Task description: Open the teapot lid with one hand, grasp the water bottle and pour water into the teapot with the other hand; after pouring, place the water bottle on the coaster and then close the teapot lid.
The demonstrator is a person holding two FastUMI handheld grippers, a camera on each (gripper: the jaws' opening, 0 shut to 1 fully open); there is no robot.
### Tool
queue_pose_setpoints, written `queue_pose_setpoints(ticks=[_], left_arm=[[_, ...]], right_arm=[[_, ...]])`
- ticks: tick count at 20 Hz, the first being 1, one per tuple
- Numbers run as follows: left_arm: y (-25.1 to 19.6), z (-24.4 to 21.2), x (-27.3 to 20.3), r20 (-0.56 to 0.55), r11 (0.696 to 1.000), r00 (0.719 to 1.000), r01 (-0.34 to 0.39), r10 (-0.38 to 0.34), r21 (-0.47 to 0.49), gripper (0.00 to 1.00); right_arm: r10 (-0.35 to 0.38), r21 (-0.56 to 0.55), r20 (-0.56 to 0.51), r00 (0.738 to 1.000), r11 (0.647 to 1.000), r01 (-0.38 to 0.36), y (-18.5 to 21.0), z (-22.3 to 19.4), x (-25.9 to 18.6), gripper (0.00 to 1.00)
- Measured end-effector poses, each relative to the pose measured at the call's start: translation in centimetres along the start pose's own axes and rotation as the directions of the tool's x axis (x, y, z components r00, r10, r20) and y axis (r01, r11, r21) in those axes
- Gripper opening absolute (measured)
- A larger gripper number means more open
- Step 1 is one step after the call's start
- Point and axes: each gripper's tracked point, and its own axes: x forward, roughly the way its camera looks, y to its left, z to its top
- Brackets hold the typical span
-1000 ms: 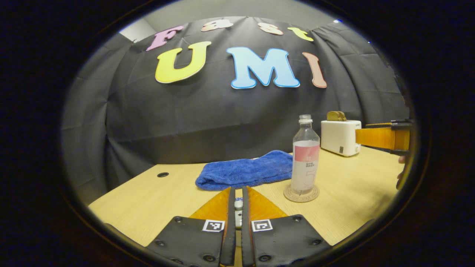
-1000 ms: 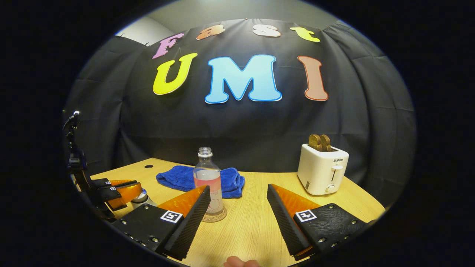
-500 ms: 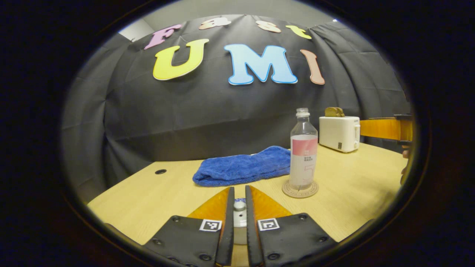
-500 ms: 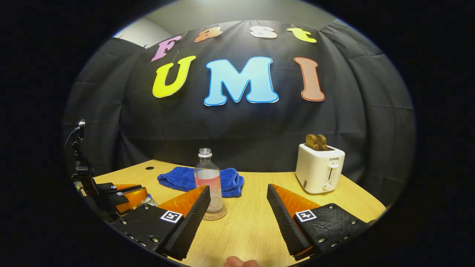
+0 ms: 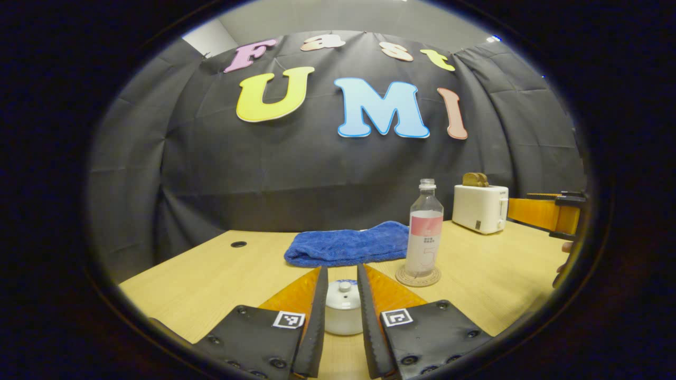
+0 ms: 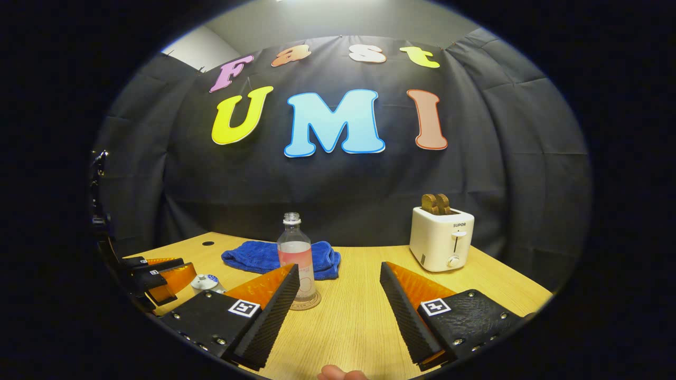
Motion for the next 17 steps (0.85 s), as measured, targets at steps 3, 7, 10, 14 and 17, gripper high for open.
queue_pose_setpoints(ticks=[3,7,10,14,17], left_arm=[[0.2,0.8,-2.6,0.008,1.0,1.0,-0.008,0.008,0.006,0.46],[-0.3,1.7,-5.4,0.019,1.0,1.0,-0.009,0.009,0.003,0.39],[-0.7,1.8,-6.7,0.027,1.0,1.0,-0.009,0.009,0.014,0.46],[-1.6,1.9,-7.5,0.034,1.0,0.999,0.011,-0.011,0.004,0.36],[-2.2,1.9,-7.7,0.035,1.0,0.999,0.02,-0.02,0.01,0.46]], right_arm=[[-0.014,0.0,0.017,1.0,1.0,0.014,0.5,0.1,-1.7,0.95],[-0.016,-0.01,0.035,0.999,1.0,0.016,1.4,0.0,-3.6,0.95],[-0.016,-0.012,0.04,0.999,1.0,0.017,1.9,-0.4,-4.7,0.95],[-0.029,-0.018,0.051,0.998,0.999,0.03,1.9,-0.7,-5.6,0.95],[-0.036,-0.015,0.055,0.998,0.999,0.036,2.0,-0.9,-6.2,0.95]])
